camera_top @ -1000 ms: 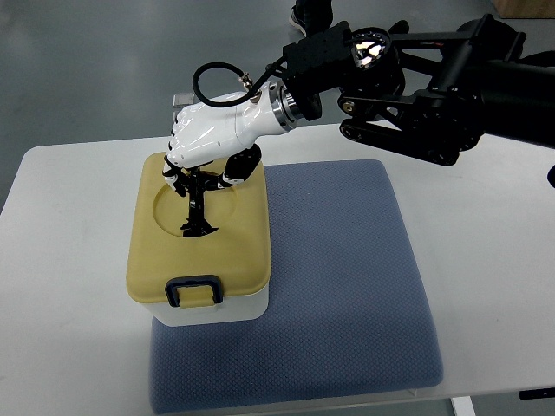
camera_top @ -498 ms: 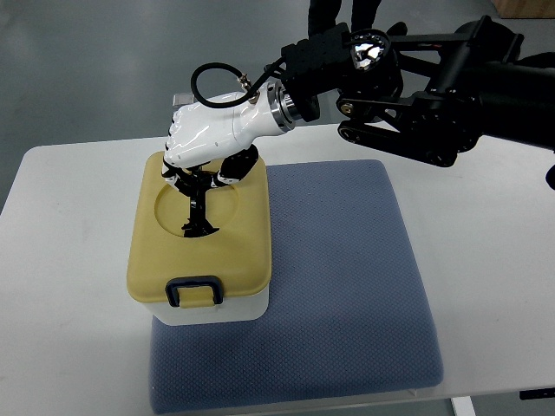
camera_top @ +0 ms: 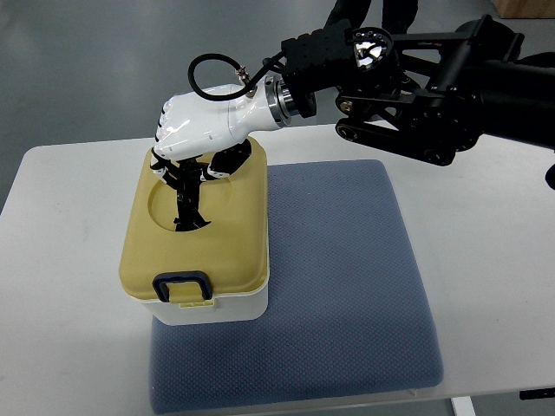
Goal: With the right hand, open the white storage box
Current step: 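Lift the yellow lid off the box with the right hand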
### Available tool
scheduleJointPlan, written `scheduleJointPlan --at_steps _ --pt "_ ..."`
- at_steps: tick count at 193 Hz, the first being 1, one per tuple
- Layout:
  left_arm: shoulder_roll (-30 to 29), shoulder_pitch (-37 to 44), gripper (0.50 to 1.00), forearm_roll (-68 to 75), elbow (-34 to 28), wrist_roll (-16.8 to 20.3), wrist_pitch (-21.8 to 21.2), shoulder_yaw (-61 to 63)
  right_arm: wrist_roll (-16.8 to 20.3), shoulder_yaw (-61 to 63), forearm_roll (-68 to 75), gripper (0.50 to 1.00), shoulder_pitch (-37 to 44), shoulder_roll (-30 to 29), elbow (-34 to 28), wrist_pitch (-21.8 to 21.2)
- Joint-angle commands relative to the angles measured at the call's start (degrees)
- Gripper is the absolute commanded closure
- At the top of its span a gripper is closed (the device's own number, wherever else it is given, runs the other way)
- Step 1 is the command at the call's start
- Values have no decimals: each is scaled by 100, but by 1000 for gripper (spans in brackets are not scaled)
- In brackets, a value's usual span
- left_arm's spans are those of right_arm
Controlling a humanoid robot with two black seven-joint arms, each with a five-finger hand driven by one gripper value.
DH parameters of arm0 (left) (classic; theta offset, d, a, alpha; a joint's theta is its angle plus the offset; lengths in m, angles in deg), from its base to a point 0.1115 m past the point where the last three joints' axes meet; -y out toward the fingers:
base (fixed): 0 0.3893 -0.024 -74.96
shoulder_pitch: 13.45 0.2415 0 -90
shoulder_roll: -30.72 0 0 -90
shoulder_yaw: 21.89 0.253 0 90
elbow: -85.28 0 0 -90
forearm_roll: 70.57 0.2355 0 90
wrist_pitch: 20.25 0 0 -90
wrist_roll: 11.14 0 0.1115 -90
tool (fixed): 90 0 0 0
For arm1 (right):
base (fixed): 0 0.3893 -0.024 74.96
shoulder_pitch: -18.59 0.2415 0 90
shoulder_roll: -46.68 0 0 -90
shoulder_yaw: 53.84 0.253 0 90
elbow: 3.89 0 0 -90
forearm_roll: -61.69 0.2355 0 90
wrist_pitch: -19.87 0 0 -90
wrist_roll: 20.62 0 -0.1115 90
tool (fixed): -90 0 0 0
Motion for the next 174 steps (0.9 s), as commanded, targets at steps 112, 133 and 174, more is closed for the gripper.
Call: scheduleJointPlan --at_steps 112,133,174 --pt "0 0 500 -4 -1 2 0 0 0 723 273 1000 -96 1262 376 -45" --pt "0 0 500 -5 8 -7 0 0 0 723 273 1000 -263 1588 534 -62" --pt "0 0 500 4 -1 -7 0 0 0 653 264 1000 -729 2238 710 -71"
